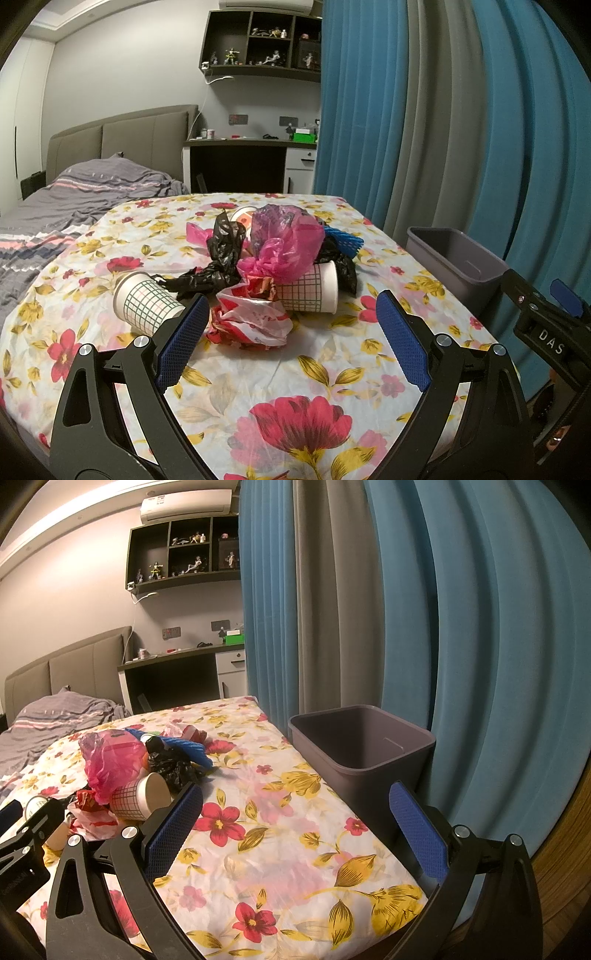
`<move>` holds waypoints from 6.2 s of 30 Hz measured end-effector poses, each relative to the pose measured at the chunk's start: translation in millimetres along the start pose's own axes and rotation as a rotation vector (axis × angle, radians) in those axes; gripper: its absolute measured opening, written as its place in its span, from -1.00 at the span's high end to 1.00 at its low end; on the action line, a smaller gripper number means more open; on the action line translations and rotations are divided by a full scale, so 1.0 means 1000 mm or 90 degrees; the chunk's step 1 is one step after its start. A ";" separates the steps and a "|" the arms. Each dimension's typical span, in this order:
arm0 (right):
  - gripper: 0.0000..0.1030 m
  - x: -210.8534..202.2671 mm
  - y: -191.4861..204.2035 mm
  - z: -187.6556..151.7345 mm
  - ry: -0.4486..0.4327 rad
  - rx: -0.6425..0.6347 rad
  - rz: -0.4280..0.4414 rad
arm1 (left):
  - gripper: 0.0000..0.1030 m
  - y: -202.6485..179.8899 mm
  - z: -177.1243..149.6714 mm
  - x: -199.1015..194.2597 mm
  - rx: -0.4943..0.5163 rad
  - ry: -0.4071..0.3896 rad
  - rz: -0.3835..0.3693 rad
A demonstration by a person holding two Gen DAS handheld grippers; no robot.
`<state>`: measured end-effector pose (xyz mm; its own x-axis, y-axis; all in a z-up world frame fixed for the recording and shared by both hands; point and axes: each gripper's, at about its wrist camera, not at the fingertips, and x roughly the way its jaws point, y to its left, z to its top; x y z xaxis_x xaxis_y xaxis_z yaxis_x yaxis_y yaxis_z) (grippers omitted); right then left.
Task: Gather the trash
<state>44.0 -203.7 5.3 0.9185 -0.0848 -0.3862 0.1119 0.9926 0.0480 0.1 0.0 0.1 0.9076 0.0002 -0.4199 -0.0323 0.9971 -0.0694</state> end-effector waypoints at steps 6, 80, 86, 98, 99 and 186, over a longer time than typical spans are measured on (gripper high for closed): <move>-0.90 0.000 0.000 0.000 0.001 0.002 0.002 | -0.75 0.000 0.000 0.000 0.000 0.000 -0.001; -0.17 0.060 0.168 -0.036 0.139 -0.146 0.351 | 0.61 0.114 0.028 0.022 -0.134 -0.042 0.077; -0.07 0.071 0.188 -0.039 0.167 -0.167 0.346 | 0.61 0.126 0.021 0.021 -0.148 -0.034 0.079; 0.58 0.079 0.206 -0.044 0.182 -0.201 0.341 | 0.61 0.132 0.016 0.026 -0.155 -0.025 0.066; 0.61 0.079 0.206 -0.045 0.181 -0.202 0.339 | 0.61 0.132 0.016 0.026 -0.155 -0.025 0.065; 0.81 0.121 -0.125 0.060 -0.078 0.026 -0.067 | 0.61 -0.192 0.088 0.203 0.071 0.042 -0.235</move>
<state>164.2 -342.8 7.5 0.9402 -0.2002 -0.2755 0.2226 0.9735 0.0521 227.3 -184.7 8.1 0.8207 -0.3607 -0.4430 0.3396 0.9316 -0.1294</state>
